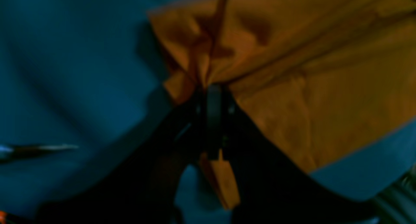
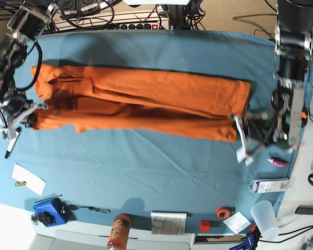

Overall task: Layout the t-shirt on the table in an organized manner, then fold the t-shirt properly
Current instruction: 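Fold the shirt lengthwise, lifting the hem over toward the collar with both grippers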

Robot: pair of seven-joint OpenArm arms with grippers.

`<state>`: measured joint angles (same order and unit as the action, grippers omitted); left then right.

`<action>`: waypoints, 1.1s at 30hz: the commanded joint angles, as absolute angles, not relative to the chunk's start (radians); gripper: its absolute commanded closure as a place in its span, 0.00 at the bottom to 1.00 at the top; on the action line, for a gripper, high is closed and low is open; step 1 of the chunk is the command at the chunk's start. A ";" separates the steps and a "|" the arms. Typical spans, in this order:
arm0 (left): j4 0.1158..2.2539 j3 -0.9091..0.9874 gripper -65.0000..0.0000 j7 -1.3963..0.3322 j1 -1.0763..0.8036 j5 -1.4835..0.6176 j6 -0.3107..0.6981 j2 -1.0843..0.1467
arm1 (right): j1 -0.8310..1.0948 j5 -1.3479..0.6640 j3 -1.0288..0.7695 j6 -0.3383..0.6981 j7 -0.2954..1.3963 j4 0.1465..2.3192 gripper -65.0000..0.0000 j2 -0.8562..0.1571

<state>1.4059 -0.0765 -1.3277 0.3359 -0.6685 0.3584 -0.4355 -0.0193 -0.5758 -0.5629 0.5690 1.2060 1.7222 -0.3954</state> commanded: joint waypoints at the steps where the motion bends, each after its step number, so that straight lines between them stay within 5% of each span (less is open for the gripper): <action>1: 1.462 -0.058 1.00 -1.315 0.343 -0.656 0.357 -0.448 | -0.017 -0.589 -0.588 0.569 1.191 1.760 1.00 -0.412; 8: 1.682 0.102 1.00 -1.256 0.224 -0.607 0.315 -0.449 | 0.078 -0.660 -0.718 0.612 1.222 1.818 1.00 -0.364; 33: 1.681 0.127 1.00 -1.132 0.025 -0.540 0.340 -0.446 | 0.176 -0.567 -0.721 0.636 1.114 1.589 1.00 -0.324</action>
<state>1.6703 0.1192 -1.1454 0.0116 -0.5491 0.3405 -0.4320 0.1852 -0.5655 -0.7136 0.6369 1.1355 1.5772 -0.3016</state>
